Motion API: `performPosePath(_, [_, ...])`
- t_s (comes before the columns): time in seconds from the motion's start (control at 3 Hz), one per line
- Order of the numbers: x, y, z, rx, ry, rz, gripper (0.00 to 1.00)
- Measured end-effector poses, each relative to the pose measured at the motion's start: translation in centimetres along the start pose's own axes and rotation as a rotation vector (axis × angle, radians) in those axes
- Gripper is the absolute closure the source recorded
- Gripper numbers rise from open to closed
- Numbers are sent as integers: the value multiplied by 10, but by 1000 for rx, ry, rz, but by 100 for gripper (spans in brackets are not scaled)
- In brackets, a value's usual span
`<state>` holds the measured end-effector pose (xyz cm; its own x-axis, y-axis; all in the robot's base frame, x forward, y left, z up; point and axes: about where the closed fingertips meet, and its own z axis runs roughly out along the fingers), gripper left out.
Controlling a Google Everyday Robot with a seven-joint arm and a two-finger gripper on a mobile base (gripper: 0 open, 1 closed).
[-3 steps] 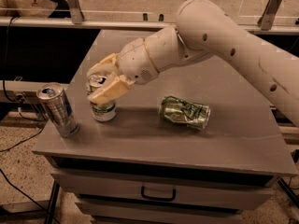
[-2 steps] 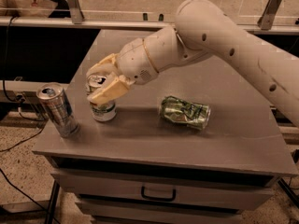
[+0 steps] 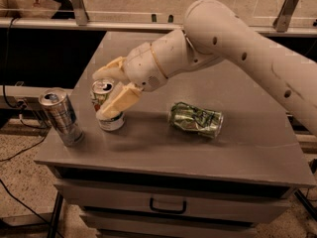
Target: Move 7up can near redbull can
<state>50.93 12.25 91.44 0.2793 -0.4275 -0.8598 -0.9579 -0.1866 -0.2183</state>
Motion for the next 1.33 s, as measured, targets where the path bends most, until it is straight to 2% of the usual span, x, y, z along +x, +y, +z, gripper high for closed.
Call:
performPosePath(0.33, [-1,0,1,-2,0,-1,0])
performPosePath(0.67, [-14,-9,-18,7,24,-30,0])
performPosePath(1.0, [-28,-24,-78,70,88,-39,0])
performPosePath(1.33, [-28,-40,-148,184,140,-9,0])
